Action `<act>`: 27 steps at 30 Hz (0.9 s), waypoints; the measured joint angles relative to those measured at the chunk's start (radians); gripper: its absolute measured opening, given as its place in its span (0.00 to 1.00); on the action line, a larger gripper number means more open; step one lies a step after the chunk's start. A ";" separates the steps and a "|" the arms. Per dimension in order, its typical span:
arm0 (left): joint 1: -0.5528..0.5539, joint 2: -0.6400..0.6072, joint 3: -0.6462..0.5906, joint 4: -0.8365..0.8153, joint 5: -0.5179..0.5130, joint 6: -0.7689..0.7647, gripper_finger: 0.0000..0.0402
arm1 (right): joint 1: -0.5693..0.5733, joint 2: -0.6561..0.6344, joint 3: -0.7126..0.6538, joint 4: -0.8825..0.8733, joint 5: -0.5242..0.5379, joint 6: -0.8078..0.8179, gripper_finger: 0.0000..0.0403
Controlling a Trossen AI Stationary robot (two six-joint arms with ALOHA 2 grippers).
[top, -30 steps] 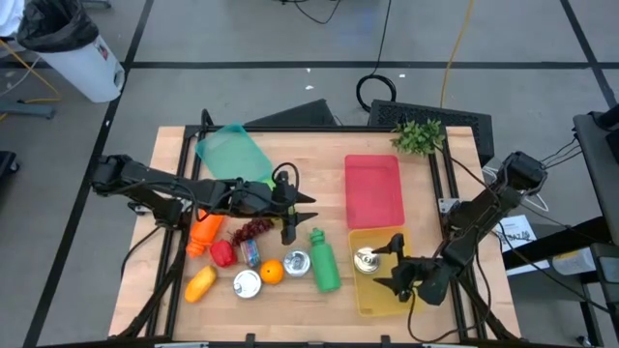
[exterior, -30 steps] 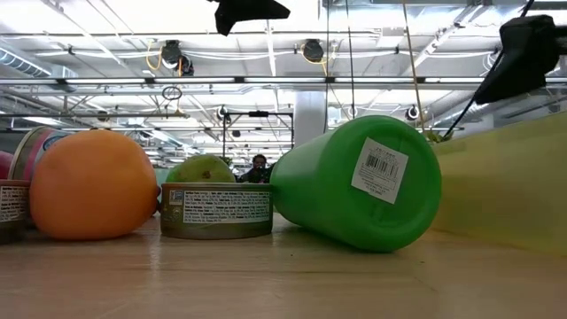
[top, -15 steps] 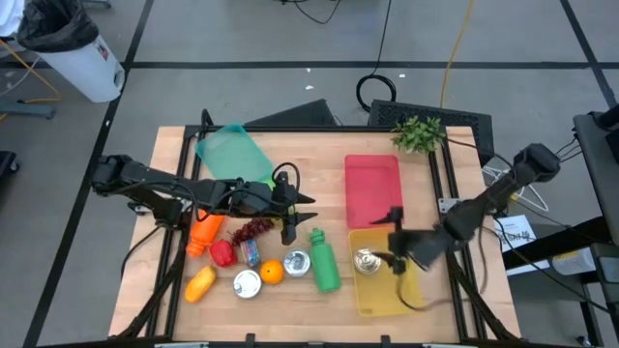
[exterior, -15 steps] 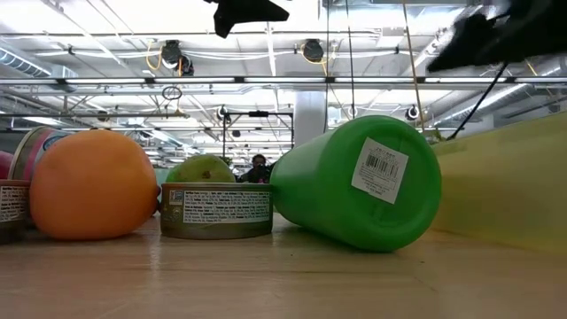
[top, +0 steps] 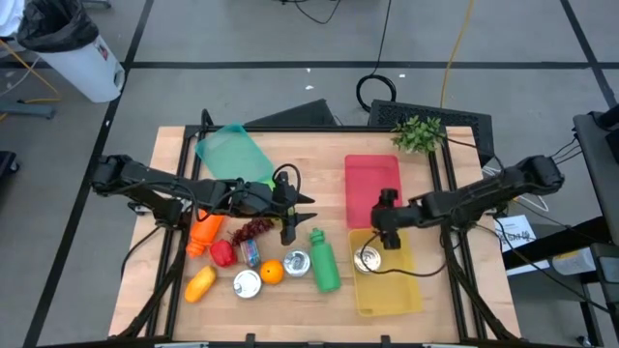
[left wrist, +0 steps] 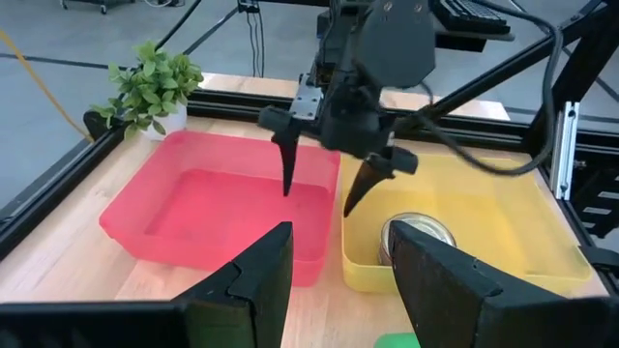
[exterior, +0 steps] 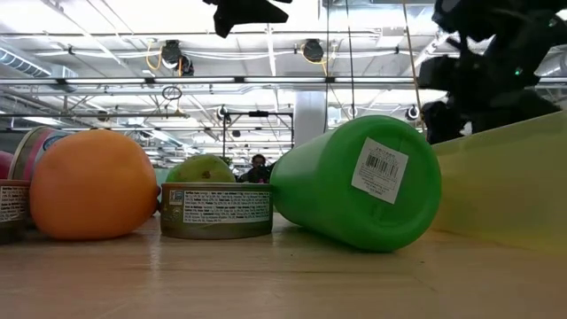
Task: Pick & Place Food Item
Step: Adjust the bins on the table
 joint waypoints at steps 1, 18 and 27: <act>0.000 0.000 0.000 0.000 0.000 0.003 0.45 | -0.005 0.011 0.000 0.002 -0.001 -0.011 0.81; 0.000 0.000 0.000 0.000 0.000 0.010 0.45 | -0.058 0.050 0.000 0.013 -0.100 -0.022 0.04; 0.000 0.000 0.000 0.000 0.000 0.009 0.45 | -0.119 0.049 0.000 0.013 -0.103 -0.031 0.01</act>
